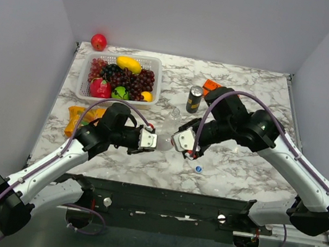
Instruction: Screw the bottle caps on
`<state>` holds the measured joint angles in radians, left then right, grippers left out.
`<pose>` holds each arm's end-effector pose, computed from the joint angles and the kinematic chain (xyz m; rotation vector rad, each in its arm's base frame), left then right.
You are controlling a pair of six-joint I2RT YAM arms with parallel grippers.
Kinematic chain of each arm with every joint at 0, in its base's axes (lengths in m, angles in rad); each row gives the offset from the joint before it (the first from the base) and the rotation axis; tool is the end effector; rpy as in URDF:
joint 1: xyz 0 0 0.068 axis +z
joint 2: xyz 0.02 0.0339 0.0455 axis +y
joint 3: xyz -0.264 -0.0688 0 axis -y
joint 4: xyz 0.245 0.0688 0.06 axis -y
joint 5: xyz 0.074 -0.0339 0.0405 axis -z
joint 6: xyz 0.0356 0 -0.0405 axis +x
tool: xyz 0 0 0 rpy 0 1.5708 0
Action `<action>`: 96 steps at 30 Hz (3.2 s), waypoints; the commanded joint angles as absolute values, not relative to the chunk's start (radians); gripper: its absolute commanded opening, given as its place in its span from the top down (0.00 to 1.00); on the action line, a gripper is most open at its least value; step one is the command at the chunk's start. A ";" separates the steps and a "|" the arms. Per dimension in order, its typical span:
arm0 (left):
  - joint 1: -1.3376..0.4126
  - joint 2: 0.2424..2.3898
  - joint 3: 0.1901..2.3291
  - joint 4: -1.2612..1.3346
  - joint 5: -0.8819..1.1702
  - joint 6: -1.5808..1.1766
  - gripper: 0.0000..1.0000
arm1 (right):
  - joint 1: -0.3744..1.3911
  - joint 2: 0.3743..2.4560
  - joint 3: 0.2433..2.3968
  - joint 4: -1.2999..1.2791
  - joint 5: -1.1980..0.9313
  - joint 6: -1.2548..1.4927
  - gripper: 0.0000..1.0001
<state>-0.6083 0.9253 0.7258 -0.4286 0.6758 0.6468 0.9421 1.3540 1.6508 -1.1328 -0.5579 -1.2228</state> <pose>0.1478 -0.1300 0.2748 1.5327 1.4745 -0.7149 0.1317 0.2131 0.4230 -2.1439 0.8527 0.5269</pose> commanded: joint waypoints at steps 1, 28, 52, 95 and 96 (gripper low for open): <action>-0.606 0.910 0.747 -0.414 0.719 0.649 1.00 | 0.953 1.365 1.647 -1.106 -0.545 -1.209 0.49; -0.609 0.854 0.750 -0.143 0.081 0.462 1.00 | 0.714 1.785 1.934 -1.049 -0.857 0.189 1.00; -0.601 0.905 0.856 -0.383 0.729 0.451 1.00 | 0.661 1.351 1.618 -0.757 -0.897 -0.505 0.12; -0.578 0.887 0.854 -0.267 0.574 0.207 0.01 | 0.442 1.321 1.698 -0.927 -0.785 -0.259 0.87; -0.575 0.882 0.856 -0.293 0.574 0.218 0.01 | 0.413 1.324 1.727 -0.996 -0.801 -0.334 0.88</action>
<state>-0.5831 0.9108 0.8200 -0.1780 0.5568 0.1123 0.5362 1.3506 1.6051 -0.6724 -0.7197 -0.1196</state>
